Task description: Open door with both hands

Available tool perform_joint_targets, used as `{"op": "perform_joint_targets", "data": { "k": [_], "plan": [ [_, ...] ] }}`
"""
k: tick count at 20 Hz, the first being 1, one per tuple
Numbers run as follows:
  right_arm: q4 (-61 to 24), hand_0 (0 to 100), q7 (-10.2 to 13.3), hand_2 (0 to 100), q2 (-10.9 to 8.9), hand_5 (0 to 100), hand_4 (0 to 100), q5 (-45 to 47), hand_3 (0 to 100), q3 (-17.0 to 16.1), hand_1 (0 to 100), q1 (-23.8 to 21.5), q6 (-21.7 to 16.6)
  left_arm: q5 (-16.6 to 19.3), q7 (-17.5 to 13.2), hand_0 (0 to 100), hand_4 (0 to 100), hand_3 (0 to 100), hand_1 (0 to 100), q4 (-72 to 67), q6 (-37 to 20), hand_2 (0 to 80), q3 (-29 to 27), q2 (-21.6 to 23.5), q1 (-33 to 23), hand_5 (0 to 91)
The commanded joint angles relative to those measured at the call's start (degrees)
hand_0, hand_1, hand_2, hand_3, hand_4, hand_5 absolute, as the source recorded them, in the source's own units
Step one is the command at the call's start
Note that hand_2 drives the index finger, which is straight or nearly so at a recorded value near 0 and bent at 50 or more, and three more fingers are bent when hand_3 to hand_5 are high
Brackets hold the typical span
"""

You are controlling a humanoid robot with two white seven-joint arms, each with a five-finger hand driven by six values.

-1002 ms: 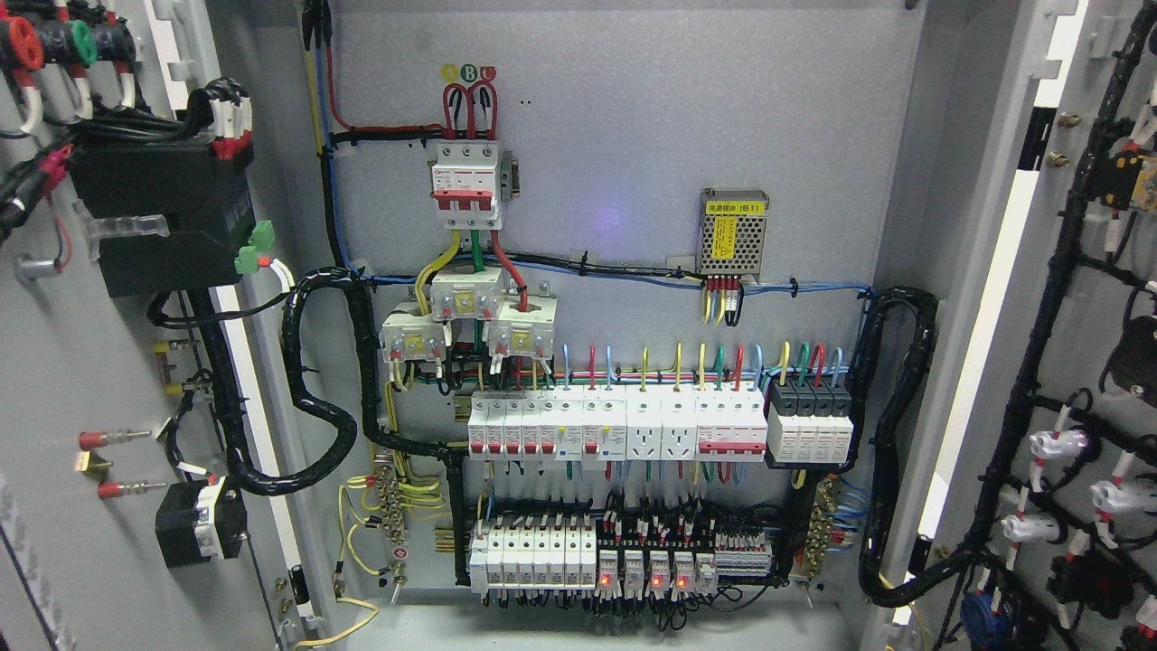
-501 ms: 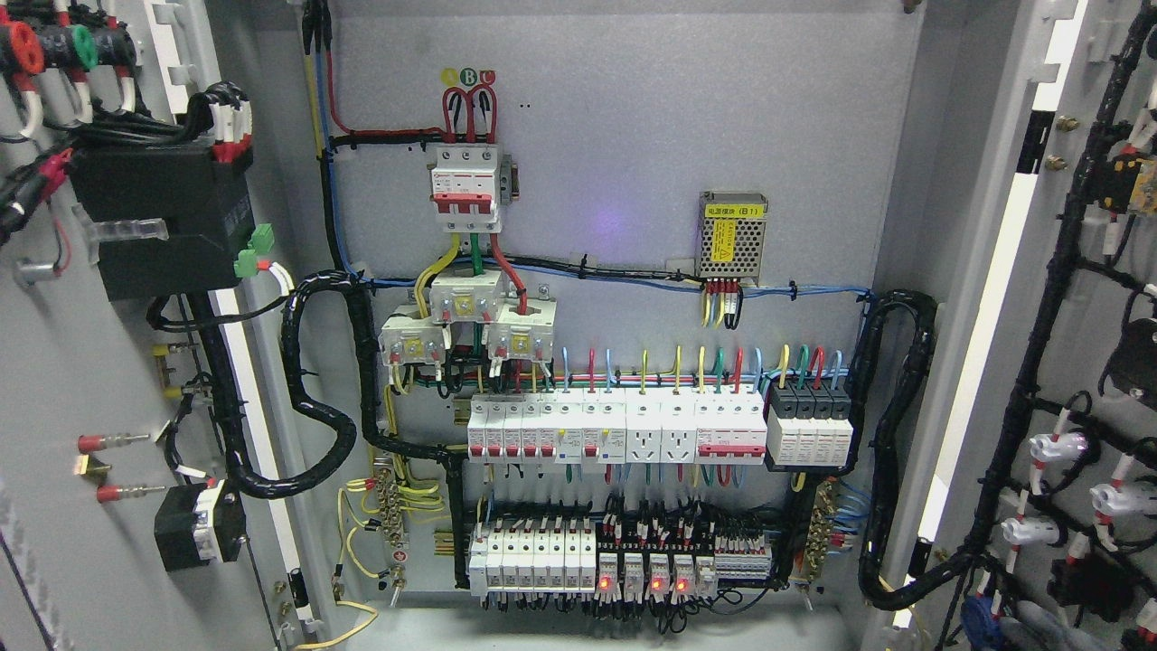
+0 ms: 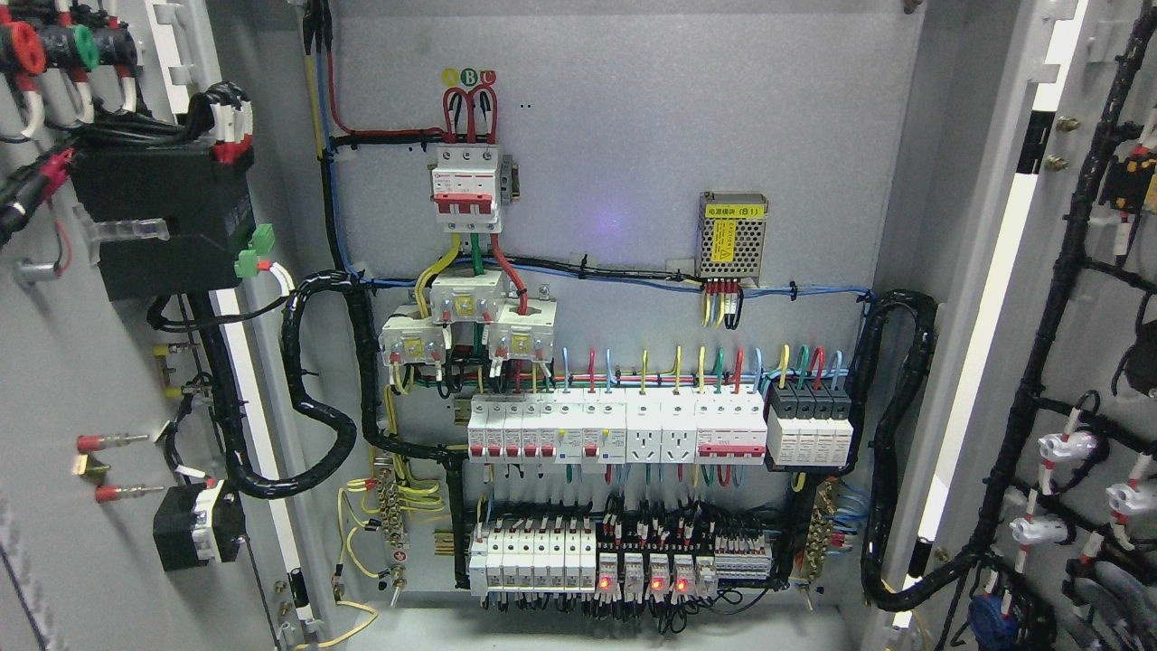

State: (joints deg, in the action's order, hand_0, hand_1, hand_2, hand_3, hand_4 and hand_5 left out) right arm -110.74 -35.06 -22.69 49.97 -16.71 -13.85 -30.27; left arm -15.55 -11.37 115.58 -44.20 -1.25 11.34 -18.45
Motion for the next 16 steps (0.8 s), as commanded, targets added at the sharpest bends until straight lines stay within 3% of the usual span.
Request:
{"op": "perform_joint_targets", "data": {
  "k": [1, 6, 12, 16],
  "plan": [
    [1.8, 0, 0.6, 0, -0.34, 0, 0, 4.1, 0, -5.7, 0, -2.1, 0.1, -3.8, 2.2, 0, 0, 0, 0, 2.4, -46.5, 0.0, -16.0, 0.1, -1.5, 0.0],
    [3.7, 0, 0.6, 0, -0.51, 0, 0, 9.5, 0, -6.4, 0, -3.9, 0.2, -7.4, 3.5, 0, 0, 0, 0, -5.0, -45.7, 0.0, -22.2, 6.0, 0.5, 0.0],
    [6.3, 0, 0.6, 0, -0.51, 0, 0, 10.9, 0, -6.5, 0, -3.9, 0.2, -11.9, 3.4, 0, 0, 0, 0, -23.5, -45.5, 0.0, -26.6, 13.6, 11.0, 0.0],
    [7.6, 0, 0.6, 0, -0.43, 0, 0, 11.2, 0, -8.2, 0, -3.9, 0.2, -14.8, 3.4, 0, 0, 0, 0, -34.3, -44.1, 0.0, -29.3, 20.4, 17.6, 0.0]
  ]
}}
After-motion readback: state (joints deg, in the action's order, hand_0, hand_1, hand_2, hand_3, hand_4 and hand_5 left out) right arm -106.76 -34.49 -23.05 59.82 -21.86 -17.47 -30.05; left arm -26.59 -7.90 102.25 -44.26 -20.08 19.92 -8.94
